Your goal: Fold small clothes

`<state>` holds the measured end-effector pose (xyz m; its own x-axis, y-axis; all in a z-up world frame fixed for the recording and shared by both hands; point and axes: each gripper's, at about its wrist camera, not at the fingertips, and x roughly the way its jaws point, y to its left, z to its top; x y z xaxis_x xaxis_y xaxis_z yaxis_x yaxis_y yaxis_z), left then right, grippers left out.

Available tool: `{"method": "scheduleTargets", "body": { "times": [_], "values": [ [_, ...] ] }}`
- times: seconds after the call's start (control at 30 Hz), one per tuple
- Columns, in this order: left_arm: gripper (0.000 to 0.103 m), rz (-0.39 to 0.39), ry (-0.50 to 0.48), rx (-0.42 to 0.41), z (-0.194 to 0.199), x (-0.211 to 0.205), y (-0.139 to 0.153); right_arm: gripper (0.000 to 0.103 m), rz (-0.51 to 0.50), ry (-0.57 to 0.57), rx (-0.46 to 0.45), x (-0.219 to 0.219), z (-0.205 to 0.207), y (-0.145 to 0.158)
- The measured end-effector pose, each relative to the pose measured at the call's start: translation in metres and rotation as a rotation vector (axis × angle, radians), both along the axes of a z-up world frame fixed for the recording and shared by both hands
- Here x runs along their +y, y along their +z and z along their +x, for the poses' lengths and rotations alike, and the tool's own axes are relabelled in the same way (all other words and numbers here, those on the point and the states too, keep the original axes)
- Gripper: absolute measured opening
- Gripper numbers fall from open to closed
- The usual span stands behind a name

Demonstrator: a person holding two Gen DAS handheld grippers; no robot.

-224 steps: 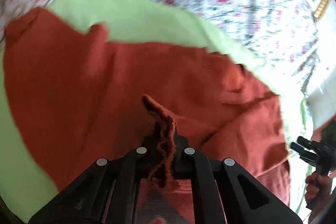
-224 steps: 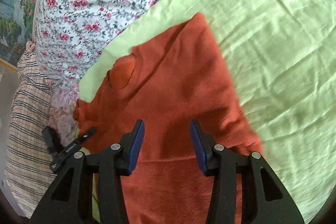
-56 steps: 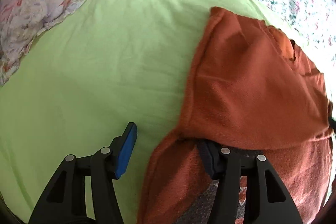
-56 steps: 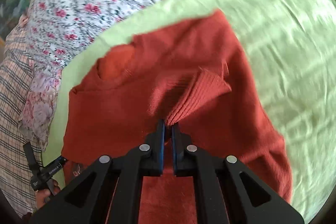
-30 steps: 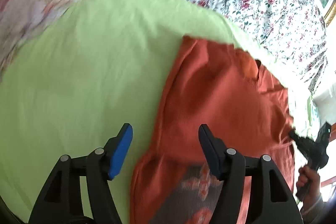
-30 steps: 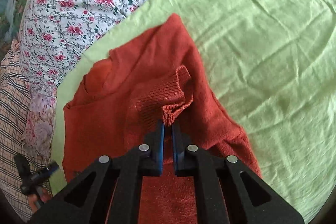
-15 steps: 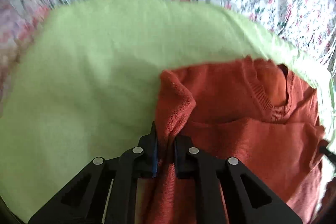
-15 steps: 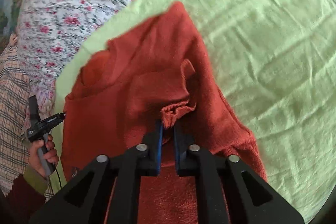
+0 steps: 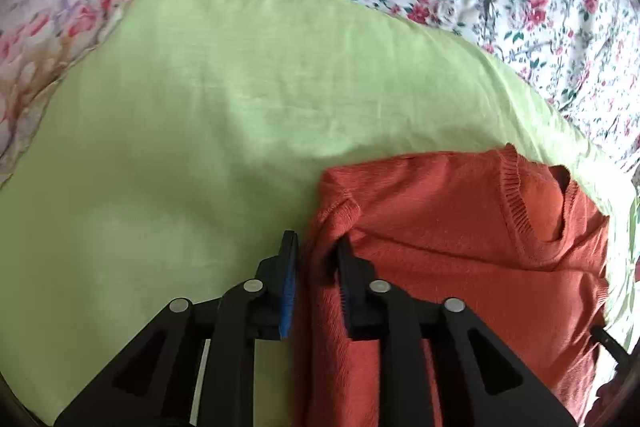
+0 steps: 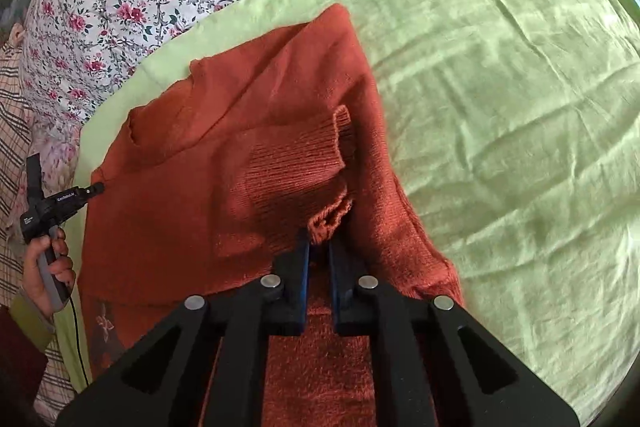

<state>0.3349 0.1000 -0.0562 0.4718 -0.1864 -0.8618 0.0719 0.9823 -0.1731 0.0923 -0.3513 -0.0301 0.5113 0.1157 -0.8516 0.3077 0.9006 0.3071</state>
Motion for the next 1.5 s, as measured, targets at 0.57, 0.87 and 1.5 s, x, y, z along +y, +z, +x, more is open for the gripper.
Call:
{"method": "scheduleTargets", "body": {
  "times": [0.57,0.87,1.5],
  "values": [
    [0.064,-0.097,0.029,0.055,-0.205,0.025,0.011,0.052,0.017,0.012,-0.037,0.012,-0.073,0.043],
    [0.075,-0.133,0.016,0.095,-0.280,0.037,0.000,0.061,0.026,0.053,-0.009,0.022,-0.128,0.045],
    [0.078,-0.297,-0.160,0.252,-0.411,0.048,-0.033,0.068,0.140,0.101,0.097,0.000,-0.258,0.033]
  ]
}}
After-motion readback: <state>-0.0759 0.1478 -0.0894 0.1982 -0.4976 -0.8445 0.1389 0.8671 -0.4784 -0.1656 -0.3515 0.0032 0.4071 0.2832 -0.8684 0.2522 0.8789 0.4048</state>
